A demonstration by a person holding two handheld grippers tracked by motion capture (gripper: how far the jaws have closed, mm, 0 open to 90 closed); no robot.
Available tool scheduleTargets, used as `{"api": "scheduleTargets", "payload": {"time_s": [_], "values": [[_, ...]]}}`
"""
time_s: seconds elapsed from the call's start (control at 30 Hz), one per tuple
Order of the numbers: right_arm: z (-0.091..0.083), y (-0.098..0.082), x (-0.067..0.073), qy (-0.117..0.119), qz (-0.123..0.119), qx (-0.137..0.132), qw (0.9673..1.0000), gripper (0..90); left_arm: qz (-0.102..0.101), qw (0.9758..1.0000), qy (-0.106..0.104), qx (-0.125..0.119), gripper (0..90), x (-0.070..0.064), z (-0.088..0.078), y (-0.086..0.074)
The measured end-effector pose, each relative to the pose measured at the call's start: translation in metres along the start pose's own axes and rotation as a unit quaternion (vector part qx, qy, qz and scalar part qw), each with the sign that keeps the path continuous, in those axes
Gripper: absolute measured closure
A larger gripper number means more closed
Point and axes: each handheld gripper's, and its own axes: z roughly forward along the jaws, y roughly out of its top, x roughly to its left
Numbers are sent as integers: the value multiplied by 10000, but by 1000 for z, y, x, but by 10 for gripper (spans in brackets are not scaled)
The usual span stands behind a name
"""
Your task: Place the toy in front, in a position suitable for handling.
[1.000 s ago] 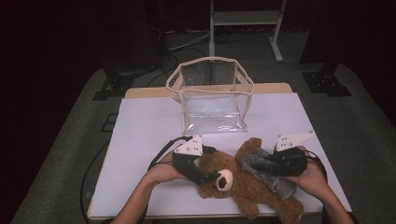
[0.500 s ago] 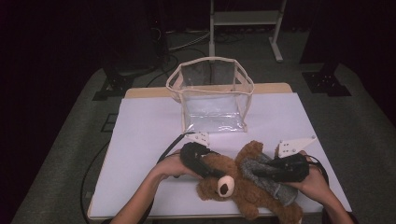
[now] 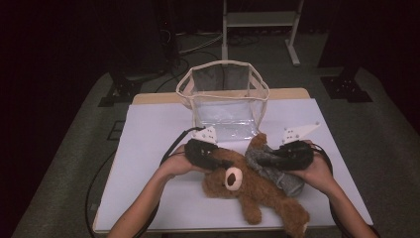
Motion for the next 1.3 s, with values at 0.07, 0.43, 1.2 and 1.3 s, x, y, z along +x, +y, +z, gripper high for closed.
{"api": "scheduleTargets", "payload": {"time_s": [0.07,0.43,1.2,1.3], "values": [[6,10,-4,20,-60,15,10000,735,52,9999,128,10,546,6,-12,0],[33,19,-16,273,14,224,9994,745,9,9999,145,-79,398,0,-33,-34],[14,44,9,-27,-325,322,9989,750,620,9979,-163,-62,436,-37,-23,-45],[33,50,13,132,-469,658,9966,747,686,9975,-153,-46,430,-40,-23,-45]]}}
